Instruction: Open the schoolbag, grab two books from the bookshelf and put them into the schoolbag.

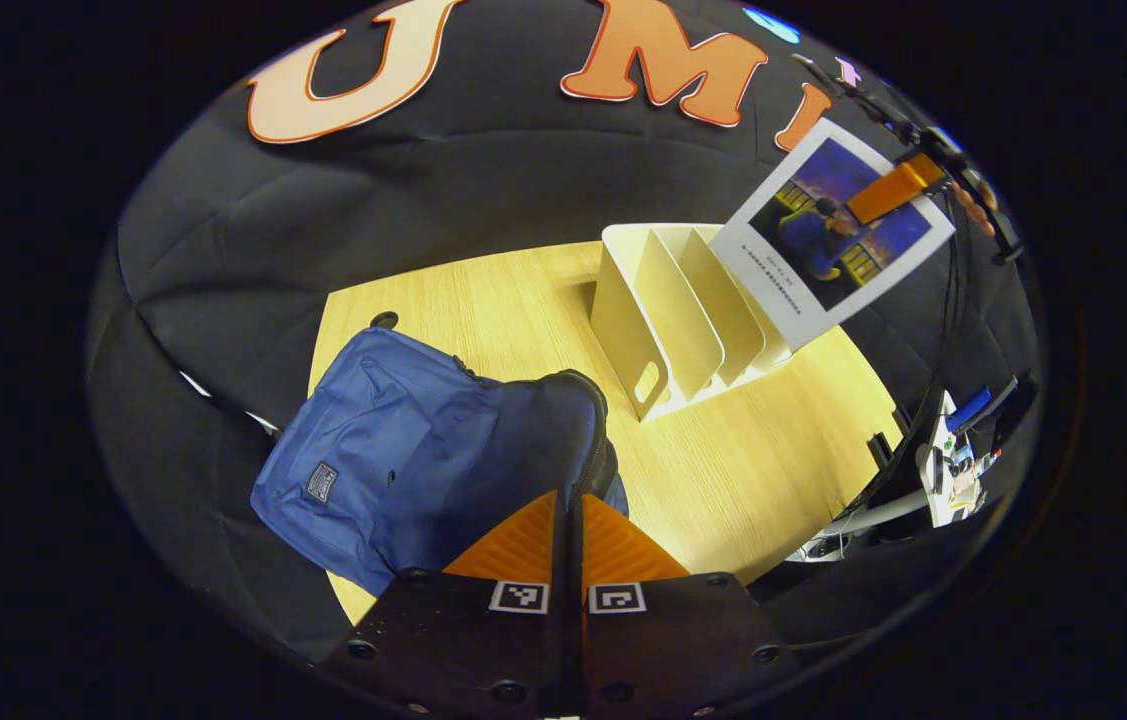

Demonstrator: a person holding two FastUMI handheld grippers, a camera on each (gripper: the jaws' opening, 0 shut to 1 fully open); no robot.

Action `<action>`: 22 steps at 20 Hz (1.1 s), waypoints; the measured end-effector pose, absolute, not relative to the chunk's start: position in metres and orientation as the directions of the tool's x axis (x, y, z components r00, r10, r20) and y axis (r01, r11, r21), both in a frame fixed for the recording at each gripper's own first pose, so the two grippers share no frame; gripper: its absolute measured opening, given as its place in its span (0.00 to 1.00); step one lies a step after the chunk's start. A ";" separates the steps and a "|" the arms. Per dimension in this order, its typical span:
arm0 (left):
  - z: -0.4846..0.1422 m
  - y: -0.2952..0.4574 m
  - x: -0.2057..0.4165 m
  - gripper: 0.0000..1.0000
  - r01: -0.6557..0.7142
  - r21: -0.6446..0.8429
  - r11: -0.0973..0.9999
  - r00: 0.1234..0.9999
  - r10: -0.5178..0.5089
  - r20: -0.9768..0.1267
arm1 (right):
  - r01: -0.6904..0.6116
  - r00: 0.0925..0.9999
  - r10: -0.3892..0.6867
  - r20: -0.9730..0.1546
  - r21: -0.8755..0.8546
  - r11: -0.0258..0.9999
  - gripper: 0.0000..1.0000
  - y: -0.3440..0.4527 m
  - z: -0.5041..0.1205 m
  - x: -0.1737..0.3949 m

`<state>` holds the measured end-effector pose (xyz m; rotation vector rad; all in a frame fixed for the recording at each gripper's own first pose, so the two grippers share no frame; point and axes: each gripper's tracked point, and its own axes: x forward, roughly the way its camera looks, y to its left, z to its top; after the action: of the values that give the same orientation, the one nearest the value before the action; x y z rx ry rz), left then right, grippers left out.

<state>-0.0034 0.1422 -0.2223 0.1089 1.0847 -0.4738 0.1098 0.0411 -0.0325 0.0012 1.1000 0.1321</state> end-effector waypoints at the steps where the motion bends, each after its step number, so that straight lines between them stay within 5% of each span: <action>1: -0.222 0.143 -0.003 0.01 0.420 -0.141 0.896 0.380 -0.314 -0.870 | -0.113 0.459 0.146 -0.876 0.105 0.988 0.39 0.053 -0.027 0.104; 8: -0.219 0.147 -0.002 0.01 0.409 -0.129 0.903 0.389 -0.300 -0.871 | -0.032 0.492 0.383 -0.782 0.423 0.906 0.37 0.119 -0.075 0.064; 14: -0.216 0.150 0.002 0.00 0.402 -0.111 0.909 0.387 -0.278 -0.879 | 0.063 0.485 0.582 -0.652 0.690 0.721 0.37 0.173 -0.125 0.050; 22: -0.209 0.150 0.005 0.01 0.410 -0.076 0.909 0.374 -0.244 -0.895 | 0.186 0.550 0.586 -0.596 0.771 0.610 0.37 0.224 -0.202 0.053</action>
<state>0.0052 0.1504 -0.2094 0.1687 1.1117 -0.4214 0.0528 0.2245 -0.2024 0.9155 0.9890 0.2805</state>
